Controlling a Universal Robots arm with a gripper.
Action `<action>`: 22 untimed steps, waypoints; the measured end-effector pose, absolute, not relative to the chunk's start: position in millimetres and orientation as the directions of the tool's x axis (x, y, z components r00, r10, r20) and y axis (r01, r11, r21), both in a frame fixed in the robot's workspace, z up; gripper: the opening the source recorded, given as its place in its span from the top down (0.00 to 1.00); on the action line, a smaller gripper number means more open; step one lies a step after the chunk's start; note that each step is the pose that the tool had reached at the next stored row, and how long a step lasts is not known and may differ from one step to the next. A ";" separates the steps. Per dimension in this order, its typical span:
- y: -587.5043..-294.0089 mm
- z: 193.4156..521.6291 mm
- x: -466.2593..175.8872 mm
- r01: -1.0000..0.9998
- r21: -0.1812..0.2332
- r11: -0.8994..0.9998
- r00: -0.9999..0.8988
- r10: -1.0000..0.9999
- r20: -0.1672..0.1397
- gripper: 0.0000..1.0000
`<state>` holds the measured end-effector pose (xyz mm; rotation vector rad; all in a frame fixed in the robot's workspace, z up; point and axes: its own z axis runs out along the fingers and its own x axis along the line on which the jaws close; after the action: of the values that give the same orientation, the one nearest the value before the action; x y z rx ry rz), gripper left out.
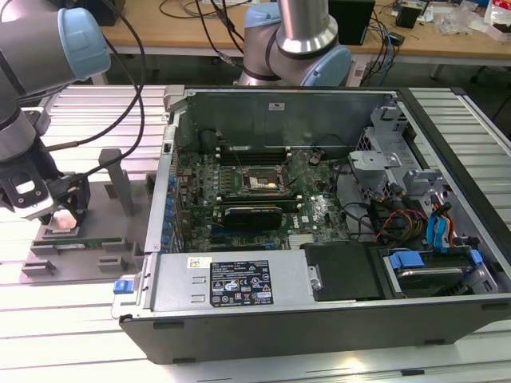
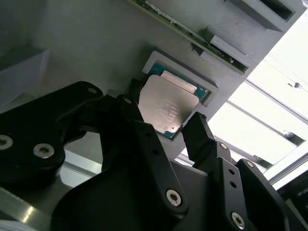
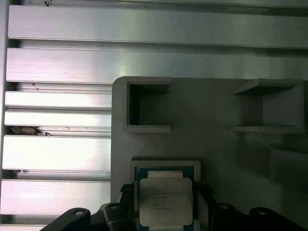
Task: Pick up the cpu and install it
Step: 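Pick up the cpu and move it towards the insertion slot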
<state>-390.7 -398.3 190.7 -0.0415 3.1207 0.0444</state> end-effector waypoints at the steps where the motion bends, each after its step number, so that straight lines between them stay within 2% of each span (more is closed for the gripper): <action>1: -398.3 190.4 -390.7 -0.027 0.028 0.999 -0.999 -0.026 -0.021 0.38; 15: -400.6 186.9 -390.7 -0.032 0.028 0.999 -0.999 -0.031 -0.021 0.38; 16: -400.6 186.9 -390.7 -0.032 0.028 0.999 -0.999 -0.031 -0.021 0.40; 17: -400.6 186.9 -390.7 -0.032 0.028 0.999 -0.999 -0.031 -0.021 0.45; 22: -400.6 186.9 -390.7 -0.032 0.028 0.999 -0.999 -0.031 -0.021 0.45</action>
<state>-390.7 -400.6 186.9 -0.0491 3.1205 0.0448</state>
